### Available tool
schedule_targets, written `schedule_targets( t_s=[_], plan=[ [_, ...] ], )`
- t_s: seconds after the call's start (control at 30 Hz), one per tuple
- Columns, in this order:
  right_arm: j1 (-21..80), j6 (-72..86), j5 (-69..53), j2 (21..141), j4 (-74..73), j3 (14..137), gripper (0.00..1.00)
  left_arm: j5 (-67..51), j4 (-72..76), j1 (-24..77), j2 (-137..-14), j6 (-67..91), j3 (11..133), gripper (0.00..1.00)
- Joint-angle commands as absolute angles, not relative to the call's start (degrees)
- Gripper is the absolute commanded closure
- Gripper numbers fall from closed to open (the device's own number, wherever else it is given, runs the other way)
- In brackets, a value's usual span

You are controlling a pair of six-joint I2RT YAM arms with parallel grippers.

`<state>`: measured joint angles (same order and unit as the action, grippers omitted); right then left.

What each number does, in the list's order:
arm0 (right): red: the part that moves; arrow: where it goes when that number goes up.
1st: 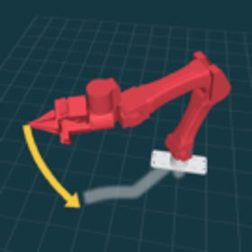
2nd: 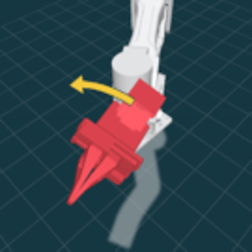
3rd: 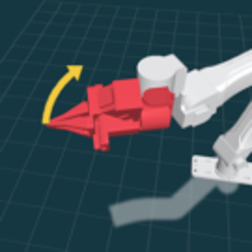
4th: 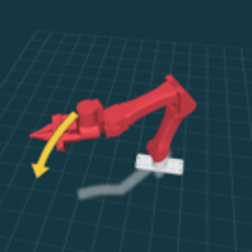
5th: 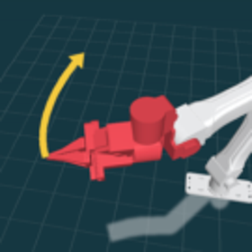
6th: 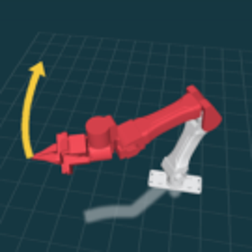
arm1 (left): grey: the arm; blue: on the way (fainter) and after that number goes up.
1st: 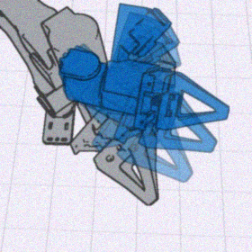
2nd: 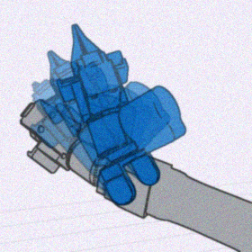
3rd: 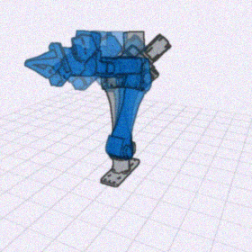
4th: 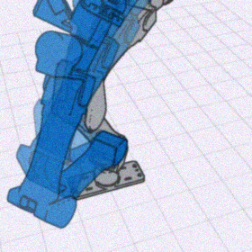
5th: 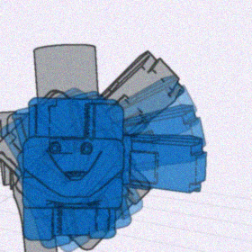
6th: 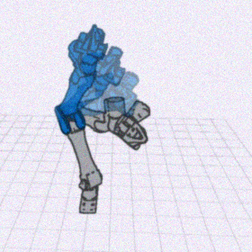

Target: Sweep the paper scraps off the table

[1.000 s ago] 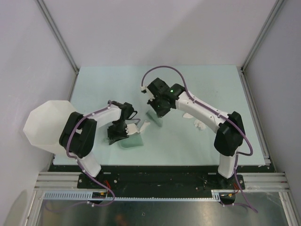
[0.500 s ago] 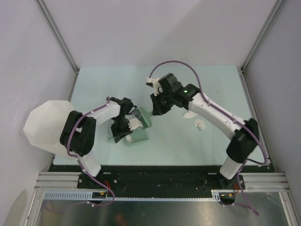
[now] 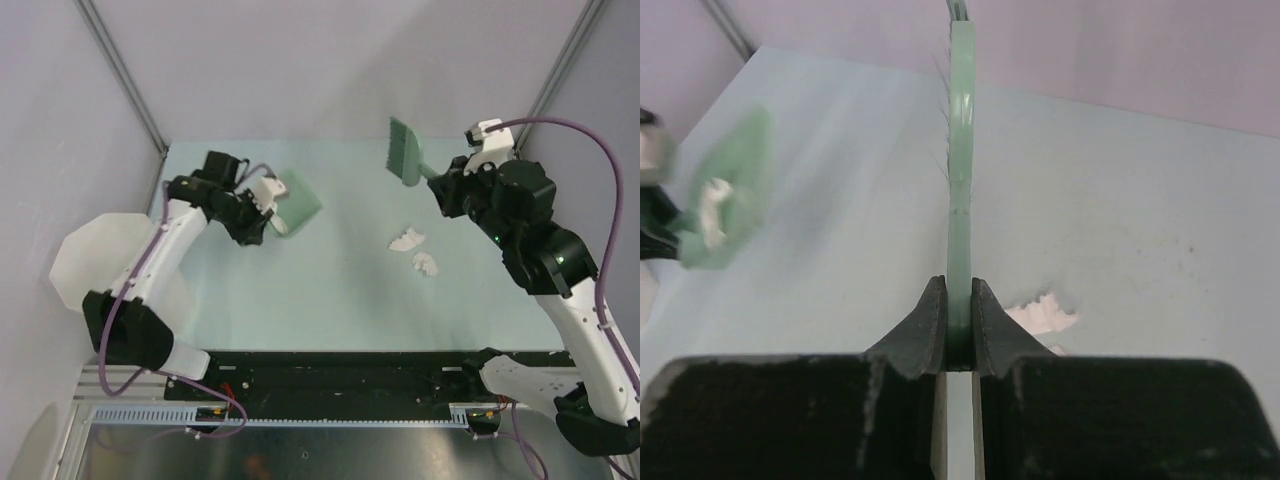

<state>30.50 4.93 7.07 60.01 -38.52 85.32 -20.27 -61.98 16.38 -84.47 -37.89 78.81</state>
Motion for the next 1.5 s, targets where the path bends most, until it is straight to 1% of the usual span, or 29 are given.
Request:
schedule_targets(
  t_s=[0.0, 0.1, 0.2, 0.23, 0.3, 0.33, 0.4, 0.43, 0.5, 0.53, 0.6, 0.63, 0.7, 0.73, 0.77, 0.83, 0.87, 0.97, 1.0, 1.07, 1.1, 1.2, 1.3, 1.47],
  plan=[
    [28.6, 4.7, 9.3, 60.0, -37.5, 82.8, 1.00, -28.5, -62.1, 11.2, -77.5, -29.5, 88.2, 1.00],
    [27.8, 4.6, 7.5, 60.6, -38.1, 81.8, 1.00, -30.7, -62.1, 4.4, -73.4, -26.1, 92.0, 1.00],
    [27.2, 4.6, 6.4, 61.7, -38.3, 81.3, 1.00, -30.3, -62.2, -2.9, -69.1, -25.0, 93.6, 1.00],
    [27.2, 4.6, 6.1, 62.2, -38.3, 81.2, 1.00, -28.1, -62.3, -6.4, -68.2, -24.8, 93.9, 1.00],
    [27.0, 4.4, 5.5, 62.6, -38.3, 81.0, 1.00, -25.7, -63.3, -10.2, -66.5, -25.2, 95.3, 1.00],
    [27.0, 4.4, 5.2, 62.8, -38.3, 81.0, 1.00, -23.7, -64.7, -14.4, -66.1, -25.9, 95.9, 1.00],
    [26.8, 4.2, 4.9, 62.9, -38.5, 80.9, 1.00, -22.8, -67.0, -18.9, -66.1, -27.5, 98.2, 1.00],
    [26.7, 4.1, 5.0, 63.0, -38.5, 80.9, 1.00, -23.3, -69.7, -23.9, -66.3, -29.9, 99.7, 1.00],
    [26.5, 4.0, 5.0, 62.9, -38.7, 80.3, 1.00, -23.3, -71.6, -29.0, -66.0, -32.9, 100.5, 1.00],
    [26.5, 3.9, 4.8, 62.9, -38.7, 80.1, 1.00, -22.0, -72.7, -33.6, -65.1, -36.2, 100.5, 1.00],
    [26.1, 3.8, 4.4, 63.1, -38.8, 79.6, 1.00, -19.0, -72.9, -38.8, -64.1, -39.3, 99.9, 1.00],
    [26.0, 3.8, 4.1, 63.4, -38.8, 79.6, 1.00, -14.8, -72.9, -40.1, -62.9, -42.9, 99.1, 1.00],
    [26.0, 3.7, 3.5, 63.7, -38.7, 79.5, 1.00, -9.2, -72.9, -41.9, -60.8, -46.6, 98.0, 1.00],
    [25.9, 3.8, 3.4, 63.9, -38.5, 79.5, 1.00, -6.1, -72.8, -41.9, -60.1, -50.4, 96.7, 1.00],
    [25.8, 3.8, 2.9, 64.2, -38.2, 79.5, 1.00, -0.6, -72.7, -41.9, -59.3, -52.9, 96.0, 1.00],
    [25.8, 3.7, 2.3, 64.6, -37.4, 79.5, 1.00, 4.2, -72.2, -41.9, -57.1, -61.1, 94.1, 1.00],
    [25.8, 3.7, 1.5, 64.9, -37.1, 79.5, 1.00, 8.7, -71.7, -41.9, -56.4, -63.8, 93.7, 1.00],
    [25.9, 3.8, 0.5, 65.7, -35.9, 79.5, 1.00, 14.8, -69.3, -41.9, -54.3, -74.2, 93.3, 1.00],
    [25.9, 3.9, 0.5, 66.2, -35.6, 79.5, 1.00, 17.6, -68.9, -41.9, -53.2, -80.5, 92.9, 1.00],
    [25.8, 4.0, -1.3, 66.4, -35.3, 79.5, 1.00, 20.7, -68.6, -41.9, -52.1, -86.5, 90.4, 1.00],
    [25.8, 4.0, -1.4, 66.7, -35.3, 79.3, 1.00, 25.4, -67.9, -41.9, -51.2, -91.5, 89.4, 1.00],
    [25.8, 3.8, -1.5, 66.6, -35.3, 78.9, 1.00, 34.1, -67.6, -41.9, -50.9, -98.6, 86.8, 1.00],
    [25.8, 3.6, -1.2, 66.6, -35.0, 78.5, 1.00, 39.1, -67.0, -41.7, -51.0, -104.1, 86.0, 1.00],
    [25.8, 3.2, -1.3, 66.5, -34.9, 78.1, 1.00, 45.3, -65.3, -41.7, -53.0, -106.3, 87.2, 1.00]
  ],
)
